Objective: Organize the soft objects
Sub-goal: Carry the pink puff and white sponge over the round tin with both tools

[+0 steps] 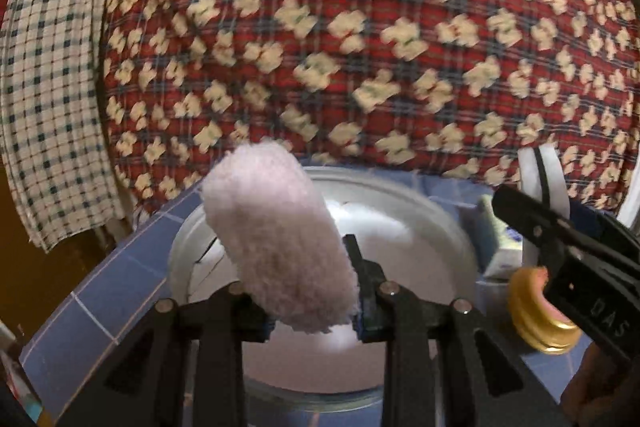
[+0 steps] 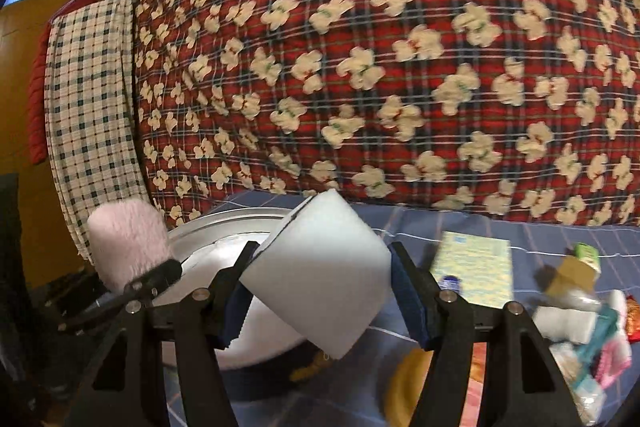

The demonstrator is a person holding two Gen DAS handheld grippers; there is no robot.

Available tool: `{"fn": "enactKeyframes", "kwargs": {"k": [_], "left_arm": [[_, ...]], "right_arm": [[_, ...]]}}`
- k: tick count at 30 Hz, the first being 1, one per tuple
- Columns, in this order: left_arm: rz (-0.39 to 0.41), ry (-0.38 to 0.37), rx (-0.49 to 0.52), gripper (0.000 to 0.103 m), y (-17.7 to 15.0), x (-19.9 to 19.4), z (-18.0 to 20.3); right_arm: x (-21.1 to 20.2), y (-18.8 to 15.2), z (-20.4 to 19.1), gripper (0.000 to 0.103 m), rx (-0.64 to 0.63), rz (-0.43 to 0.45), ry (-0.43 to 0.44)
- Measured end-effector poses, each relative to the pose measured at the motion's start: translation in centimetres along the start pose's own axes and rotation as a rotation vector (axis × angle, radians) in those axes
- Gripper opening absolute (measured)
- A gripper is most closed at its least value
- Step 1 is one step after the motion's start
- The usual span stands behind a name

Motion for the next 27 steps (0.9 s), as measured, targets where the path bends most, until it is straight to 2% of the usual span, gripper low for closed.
{"fn": "enactKeyframes", "kwargs": {"k": [9, 12, 18, 21, 25, 27], "left_arm": [[-0.044, 0.084, -0.01, 0.027, -1.5, 1.2, -2.7], [-0.059, 0.083, -0.024, 0.027, -1.9, 1.7, -3.1], [-0.074, 0.091, -0.031, 0.027, -2.3, 2.3, -3.1], [-0.083, 0.099, -0.039, 0.027, -2.4, 2.5, -3.3], [-0.081, 0.119, -0.052, 0.03, -2.4, 2.5, -3.7], [-0.078, 0.13, -0.055, 0.037, -2.3, 2.3, -3.9]], "right_arm": [[4.5, -1.0, -4.6, 0.066, -0.064, -0.051, 0.009], [5.7, -1.8, -5.4, 0.066, -0.086, -0.079, 0.017], [7.1, -3.1, -5.7, 0.07, -0.103, -0.126, 0.037], [7.5, -3.6, -5.9, 0.077, -0.119, -0.137, 0.049], [8.1, -4.0, -5.9, 0.079, -0.107, -0.17, 0.074], [8.3, -4.2, -6.0, 0.08, -0.095, -0.198, 0.096]]}}
Point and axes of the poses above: each gripper's, at about its wrist camera, not at the fingertips, and x roughly the way its jaws point, z to its right, y to its top, the point moved 8 cm from there along x, roughly the way its jaws point, and after that the axes turned 13 degrees about -y, right-handed, at the moved point
